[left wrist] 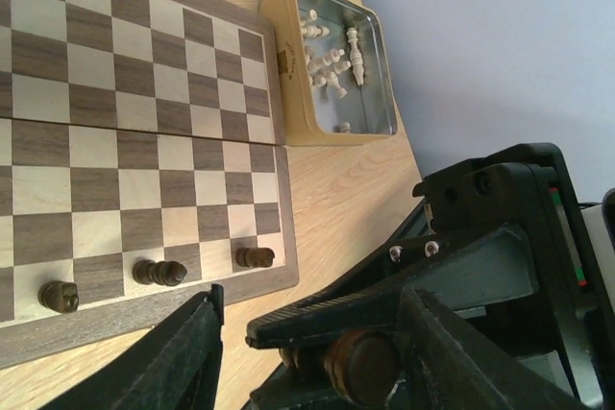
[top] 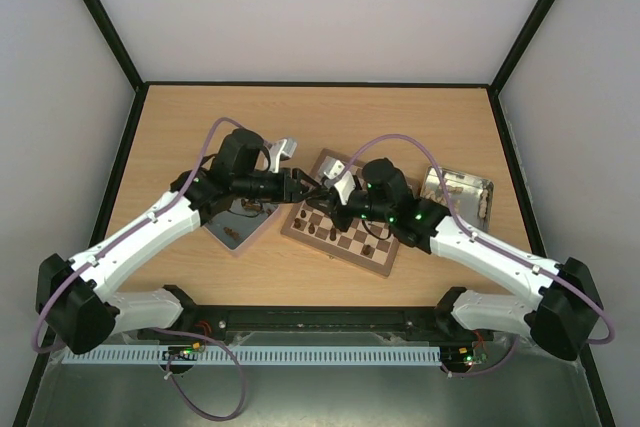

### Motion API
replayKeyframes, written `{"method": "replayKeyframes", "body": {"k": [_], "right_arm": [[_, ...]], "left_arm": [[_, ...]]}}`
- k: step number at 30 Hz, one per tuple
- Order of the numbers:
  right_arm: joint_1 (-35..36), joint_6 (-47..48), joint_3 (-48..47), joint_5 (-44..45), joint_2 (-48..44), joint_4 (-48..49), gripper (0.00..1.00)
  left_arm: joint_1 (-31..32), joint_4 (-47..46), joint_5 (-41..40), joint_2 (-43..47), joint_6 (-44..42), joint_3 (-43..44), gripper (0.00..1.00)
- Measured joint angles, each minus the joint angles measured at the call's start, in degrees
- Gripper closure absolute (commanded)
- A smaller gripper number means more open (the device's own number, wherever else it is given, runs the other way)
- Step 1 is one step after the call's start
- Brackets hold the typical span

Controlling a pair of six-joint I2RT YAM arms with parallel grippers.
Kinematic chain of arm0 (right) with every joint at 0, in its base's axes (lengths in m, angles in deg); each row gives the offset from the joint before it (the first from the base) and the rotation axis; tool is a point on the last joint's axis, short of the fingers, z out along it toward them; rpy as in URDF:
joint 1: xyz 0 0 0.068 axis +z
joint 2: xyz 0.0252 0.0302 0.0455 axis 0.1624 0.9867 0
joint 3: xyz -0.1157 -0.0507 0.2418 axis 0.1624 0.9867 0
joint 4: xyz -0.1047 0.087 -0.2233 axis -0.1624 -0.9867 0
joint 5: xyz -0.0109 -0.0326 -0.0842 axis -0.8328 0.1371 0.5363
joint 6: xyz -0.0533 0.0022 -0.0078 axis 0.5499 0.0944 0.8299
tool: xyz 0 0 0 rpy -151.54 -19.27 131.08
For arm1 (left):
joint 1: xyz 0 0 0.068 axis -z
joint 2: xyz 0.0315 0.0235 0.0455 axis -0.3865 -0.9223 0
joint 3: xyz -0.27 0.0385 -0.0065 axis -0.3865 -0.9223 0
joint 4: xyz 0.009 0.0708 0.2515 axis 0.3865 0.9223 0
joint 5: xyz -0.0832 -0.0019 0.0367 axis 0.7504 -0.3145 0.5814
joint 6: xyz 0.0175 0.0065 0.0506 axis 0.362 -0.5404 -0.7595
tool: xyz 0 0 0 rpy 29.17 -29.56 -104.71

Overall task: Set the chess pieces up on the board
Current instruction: Place the chess piece on the chessboard.

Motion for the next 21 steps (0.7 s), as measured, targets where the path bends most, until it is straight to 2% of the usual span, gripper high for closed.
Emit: {"method": "replayKeyframes", "body": {"k": [5,10,13,14,17,21], "right_arm": [[0.0,0.5,-0.9,0.5,0.9,-2.0,0.98],[0.0,0.9,-1.2,1.5,1.9,-3.6,0.96],[0.0,0.8,-1.5,1.9,2.4,-4.3,0.90],[0.0,0.7,-1.7,2.0,2.6,-4.4,0.85],[0.1,-0.1,-1.7,2.4,2.6,-4.4,0.50],[0.0,-2.3,-1.7,4.0,2.0,-3.6,0.23]], "left_arm": [[0.0,1.0,1.8,-0.6,-1.2,0.1,0.72],[0.0,1.1,3.5,-1.6,-2.1,0.3,0.87],[0.0,1.2,3.6,-1.9,-2.1,0.3,0.95],[-0.1,1.1,3.5,-2.0,-2.4,0.3,0.95],[-0.1,1.1,3.5,-2.0,-2.1,0.3,0.95],[-0.4,1.1,3.8,-2.0,-1.3,0.3,0.93]]}}
